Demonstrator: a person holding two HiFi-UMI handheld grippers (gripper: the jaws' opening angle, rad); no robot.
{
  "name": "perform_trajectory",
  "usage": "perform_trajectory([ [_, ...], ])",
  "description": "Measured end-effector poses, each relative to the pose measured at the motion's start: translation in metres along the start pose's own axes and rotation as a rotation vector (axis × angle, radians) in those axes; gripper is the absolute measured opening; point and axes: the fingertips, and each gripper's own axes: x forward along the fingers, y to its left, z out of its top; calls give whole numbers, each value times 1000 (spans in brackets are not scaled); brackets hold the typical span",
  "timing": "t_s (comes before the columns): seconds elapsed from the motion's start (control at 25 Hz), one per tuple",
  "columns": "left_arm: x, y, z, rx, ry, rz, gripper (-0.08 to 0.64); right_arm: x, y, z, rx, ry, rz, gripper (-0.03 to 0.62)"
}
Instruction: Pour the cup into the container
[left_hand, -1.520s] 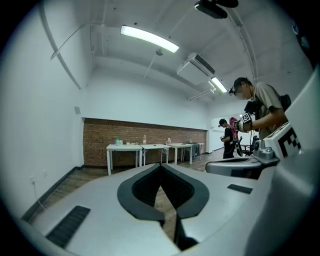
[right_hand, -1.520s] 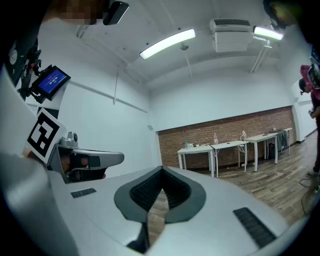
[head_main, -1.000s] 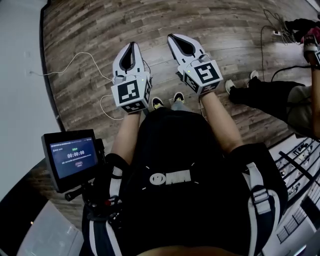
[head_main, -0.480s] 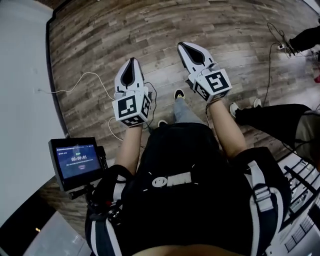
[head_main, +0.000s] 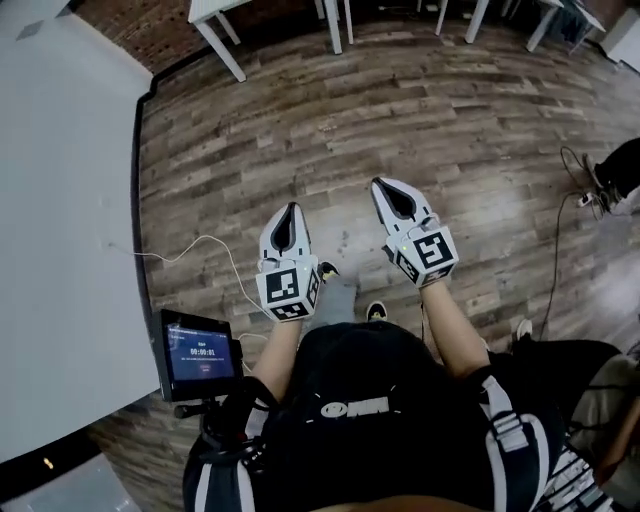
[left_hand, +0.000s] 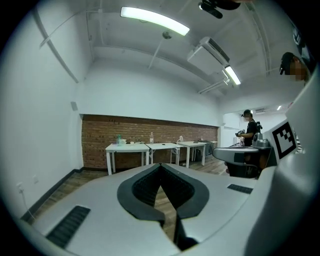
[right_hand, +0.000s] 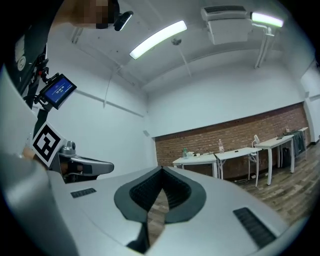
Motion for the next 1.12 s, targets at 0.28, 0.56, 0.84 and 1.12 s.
perform_trajectory([
  [0.28,135,99,34,-11,-46,-2,-2,173,-39,14,-43,8,32,-4],
  [0.56,284,197,75,-36,-69,-38,-2,340,-82,35,-141,14,80,-3],
  [0.84,482,265,111,-31,-72,-56,-2,509,-198,32,-134,32,93,-4],
  [1.12,655,341,186,-10,-86,14,-2,679,-306,69,-97,32,139,-4],
])
